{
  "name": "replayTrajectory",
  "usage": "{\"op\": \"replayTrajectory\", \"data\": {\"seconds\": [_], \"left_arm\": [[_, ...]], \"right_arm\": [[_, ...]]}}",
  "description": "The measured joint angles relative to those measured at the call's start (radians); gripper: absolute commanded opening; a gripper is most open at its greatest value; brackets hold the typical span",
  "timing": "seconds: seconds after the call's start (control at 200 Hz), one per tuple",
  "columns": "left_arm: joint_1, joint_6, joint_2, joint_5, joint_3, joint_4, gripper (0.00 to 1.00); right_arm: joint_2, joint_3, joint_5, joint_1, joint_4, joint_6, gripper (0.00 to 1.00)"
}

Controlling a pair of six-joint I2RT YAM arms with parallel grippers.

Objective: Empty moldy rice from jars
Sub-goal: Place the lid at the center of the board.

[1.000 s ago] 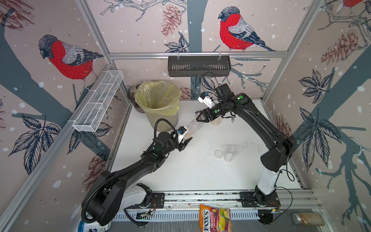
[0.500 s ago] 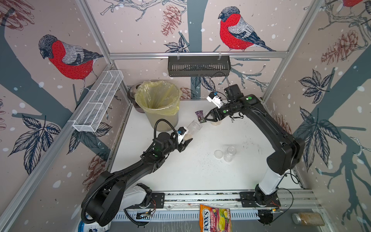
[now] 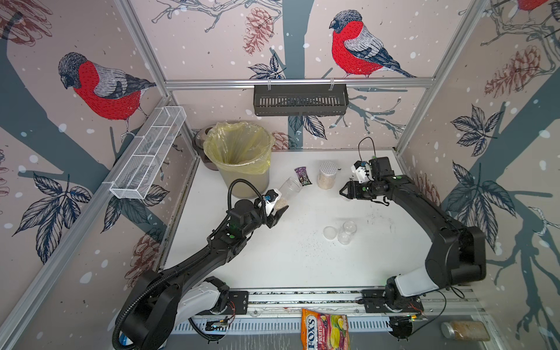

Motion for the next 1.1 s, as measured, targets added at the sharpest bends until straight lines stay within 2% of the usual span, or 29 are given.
{"op": "replayTrajectory", "data": {"seconds": [0.19, 0.43, 0.7, 1.101], "left_arm": [[0.000, 0.001, -0.026, -0.005, 0.013, -0.042, 0.00], [0.000, 0.002, -0.051, -0.022, 0.049, -0.109, 0.00], [0.000, 0.005, -0.068, -0.034, 0.065, -0.145, 0.00], [0.000, -0.020, -0.090, -0.076, 0.066, -0.151, 0.00]], "right_arm": [[0.010, -0.106, 0.148, -0.022, 0.119, 0.080, 0.49], [0.111, -0.132, 0.266, -0.014, 0.177, 0.146, 0.50], [0.177, -0.130, 0.346, 0.039, 0.195, 0.177, 0.53], [0.251, -0.093, 0.414, 0.078, 0.186, 0.225, 0.66]]}}
